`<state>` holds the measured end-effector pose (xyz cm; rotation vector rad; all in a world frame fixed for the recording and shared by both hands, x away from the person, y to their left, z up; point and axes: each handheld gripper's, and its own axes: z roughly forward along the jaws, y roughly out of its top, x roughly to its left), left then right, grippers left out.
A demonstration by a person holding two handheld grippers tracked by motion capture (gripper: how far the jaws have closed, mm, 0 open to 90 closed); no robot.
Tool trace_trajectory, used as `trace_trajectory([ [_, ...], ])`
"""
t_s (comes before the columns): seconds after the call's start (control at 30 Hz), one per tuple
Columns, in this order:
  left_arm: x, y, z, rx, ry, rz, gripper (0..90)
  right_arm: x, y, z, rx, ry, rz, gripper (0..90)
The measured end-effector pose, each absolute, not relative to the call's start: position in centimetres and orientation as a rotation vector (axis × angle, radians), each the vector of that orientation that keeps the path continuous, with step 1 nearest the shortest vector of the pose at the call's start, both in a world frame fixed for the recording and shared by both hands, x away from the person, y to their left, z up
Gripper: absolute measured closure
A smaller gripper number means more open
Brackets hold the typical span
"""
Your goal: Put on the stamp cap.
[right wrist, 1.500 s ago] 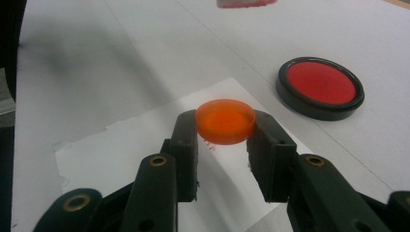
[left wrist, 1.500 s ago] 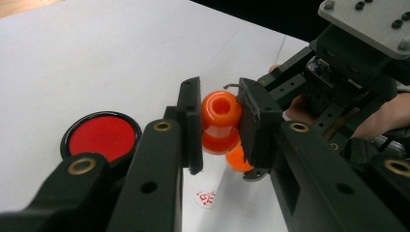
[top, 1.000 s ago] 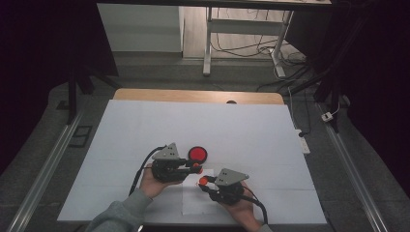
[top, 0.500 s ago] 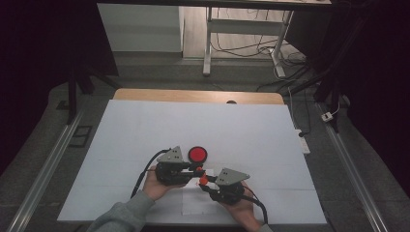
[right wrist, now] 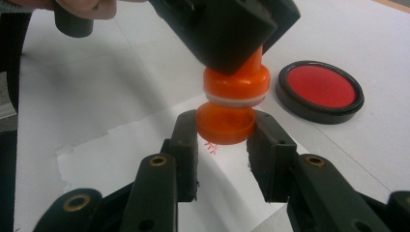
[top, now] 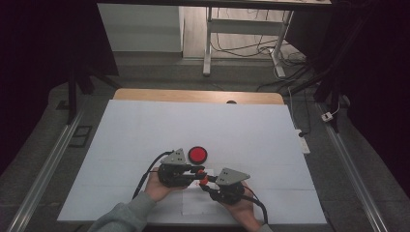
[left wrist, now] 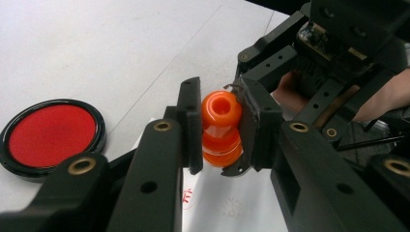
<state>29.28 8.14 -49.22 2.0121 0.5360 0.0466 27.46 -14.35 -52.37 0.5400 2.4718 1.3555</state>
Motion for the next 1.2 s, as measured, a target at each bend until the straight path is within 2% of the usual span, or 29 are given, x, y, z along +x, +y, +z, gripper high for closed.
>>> trace_trajectory([
  [1.2,29.18,7.67,-49.74,2.031,0.530,0.046,71.9,27.56,-14.52,-52.45,0.551,2.463,1.374,64.2],
])
